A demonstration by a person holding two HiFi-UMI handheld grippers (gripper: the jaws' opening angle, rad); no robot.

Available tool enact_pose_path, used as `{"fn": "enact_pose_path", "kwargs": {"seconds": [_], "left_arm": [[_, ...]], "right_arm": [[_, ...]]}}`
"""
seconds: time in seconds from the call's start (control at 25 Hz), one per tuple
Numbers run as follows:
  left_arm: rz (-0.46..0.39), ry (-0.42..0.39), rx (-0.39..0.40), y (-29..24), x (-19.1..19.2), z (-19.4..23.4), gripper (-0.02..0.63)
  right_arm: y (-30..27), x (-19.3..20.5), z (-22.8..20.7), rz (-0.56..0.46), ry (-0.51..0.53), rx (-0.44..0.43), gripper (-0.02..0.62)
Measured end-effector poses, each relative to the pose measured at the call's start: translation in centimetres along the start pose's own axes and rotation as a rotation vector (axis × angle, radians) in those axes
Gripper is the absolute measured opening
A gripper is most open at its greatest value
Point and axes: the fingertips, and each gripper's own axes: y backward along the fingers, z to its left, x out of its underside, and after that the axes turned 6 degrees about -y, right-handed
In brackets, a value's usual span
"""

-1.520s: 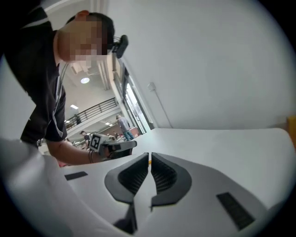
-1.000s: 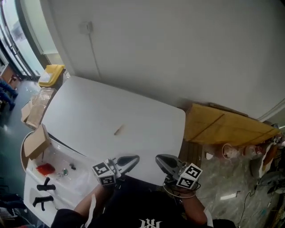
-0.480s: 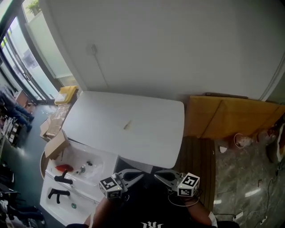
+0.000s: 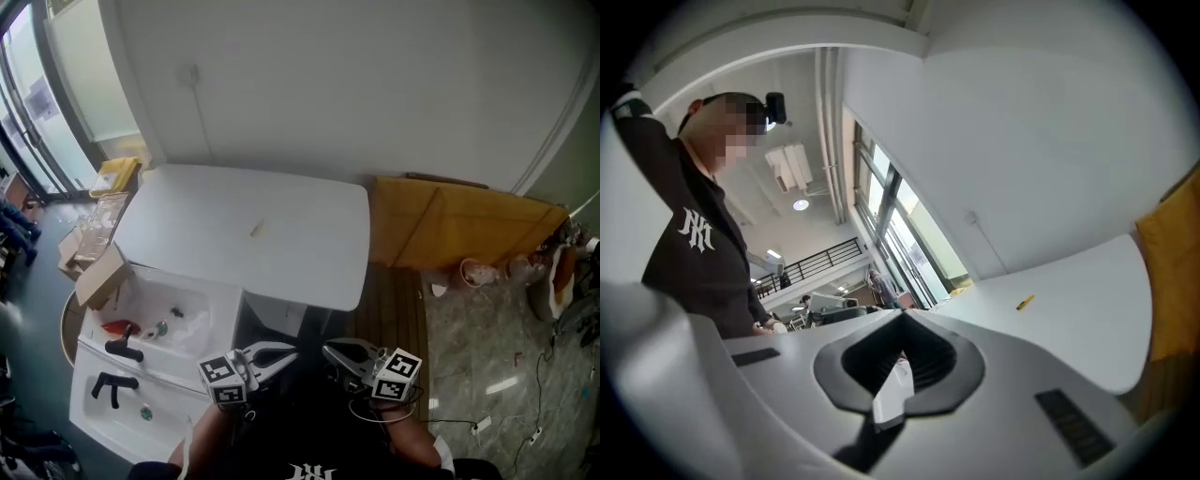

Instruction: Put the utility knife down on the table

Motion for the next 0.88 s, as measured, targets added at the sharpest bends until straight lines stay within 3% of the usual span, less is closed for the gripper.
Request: {"fn": "enact_pose_path", "kwargs": {"seconds": [0.16, 0.36, 0.48, 0.64, 0.88], "left_arm": [[0.039, 0.029, 0.013, 3.0, 2.1, -1.2, 0.006], [0.078, 0.016, 0.098, 3.8, 3.3, -2.3, 0.006], [0.066, -0.018, 0.104, 2.9, 2.5, -3.7, 0.006], [0.041, -0.062, 0.036, 0.4, 0.7, -4.4, 0.006], [0.058, -0.104, 0.126, -3.7, 0.0, -7.8, 0.006]], "right_arm": [[-0.7, 1.5, 2.9, -0.037, 0.038, 0.016, 0.003], [-0.6, 4.7, 5.2, -0.029, 0.061, 0.074, 0.003], [0.6, 3.9, 7.1, -0.045, 0.107, 0.076, 0.003], [3.7, 2.3, 7.6, -0.083, 0.138, 0.1, 0.003], [7.8, 0.6, 7.9, -0.109, 0.205, 0.077, 0.003]]}}
